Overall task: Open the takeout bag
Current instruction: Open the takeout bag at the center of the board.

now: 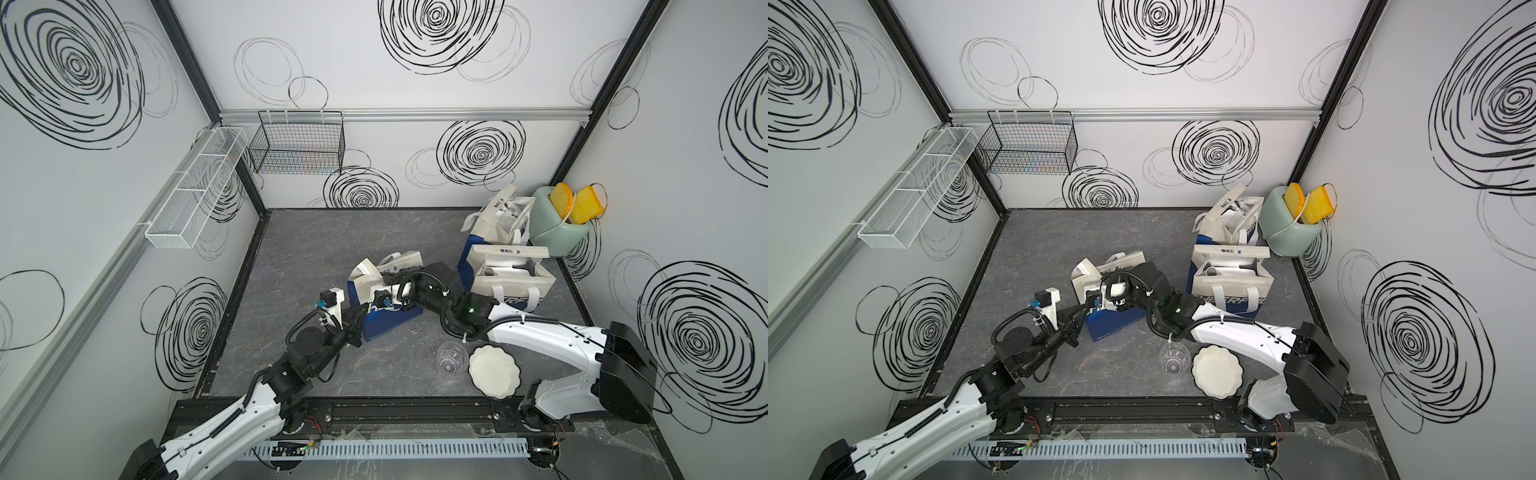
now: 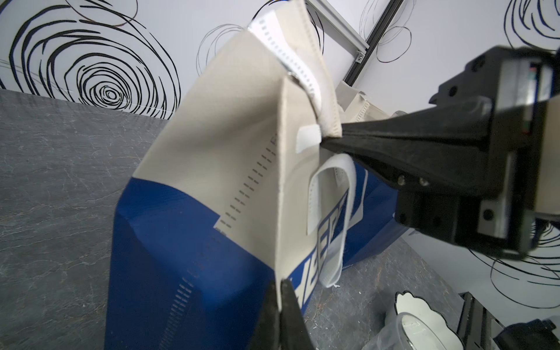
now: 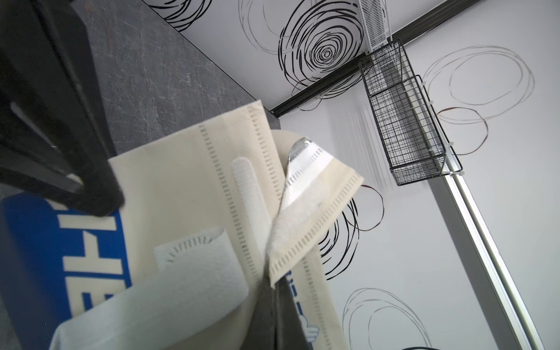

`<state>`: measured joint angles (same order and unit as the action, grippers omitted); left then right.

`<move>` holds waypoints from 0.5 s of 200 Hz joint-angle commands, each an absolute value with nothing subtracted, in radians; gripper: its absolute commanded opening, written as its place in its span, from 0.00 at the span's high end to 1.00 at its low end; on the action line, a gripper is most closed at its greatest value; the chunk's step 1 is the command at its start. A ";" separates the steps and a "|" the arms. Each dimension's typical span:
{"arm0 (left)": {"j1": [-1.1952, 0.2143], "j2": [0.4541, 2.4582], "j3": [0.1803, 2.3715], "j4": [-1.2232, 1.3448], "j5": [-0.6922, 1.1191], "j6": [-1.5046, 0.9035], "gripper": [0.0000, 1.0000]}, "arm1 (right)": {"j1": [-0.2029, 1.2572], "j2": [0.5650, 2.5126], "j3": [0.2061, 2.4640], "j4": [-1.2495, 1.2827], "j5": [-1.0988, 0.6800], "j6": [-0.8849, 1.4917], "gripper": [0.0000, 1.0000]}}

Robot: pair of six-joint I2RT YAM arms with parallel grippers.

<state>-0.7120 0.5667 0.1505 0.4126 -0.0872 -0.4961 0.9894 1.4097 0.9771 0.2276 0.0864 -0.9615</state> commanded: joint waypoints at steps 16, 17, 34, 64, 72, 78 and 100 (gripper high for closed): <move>-0.707 0.572 0.129 0.404 -0.080 -0.505 1.00 | 0.963 1.404 1.062 0.185 0.055 -0.844 1.00; -0.707 0.571 0.129 0.404 -0.081 -0.505 1.00 | 0.962 1.403 1.063 0.182 0.052 -0.841 1.00; -0.707 0.571 0.127 0.403 -0.080 -0.504 1.00 | 0.955 1.397 1.078 0.171 0.032 -0.808 1.00; -0.705 0.571 0.129 0.403 -0.074 -0.502 1.00 | 0.946 1.403 1.113 0.138 0.038 -0.802 1.00; -0.706 0.572 0.129 0.403 -0.073 -0.502 1.00 | 0.939 1.402 1.123 0.125 0.028 -0.797 1.00; -0.706 0.572 0.130 0.402 -0.073 -0.501 1.00 | 0.937 1.402 1.129 0.122 0.024 -0.792 1.00; -0.705 0.570 0.130 0.396 -0.076 -0.500 1.00 | 0.934 1.399 1.153 0.111 0.015 -0.785 1.00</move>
<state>-0.7105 0.5667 0.1501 0.4217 -0.0860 -0.4961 0.9569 1.4113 1.0763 0.0578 0.0071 -0.8143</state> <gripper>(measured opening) 0.059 0.045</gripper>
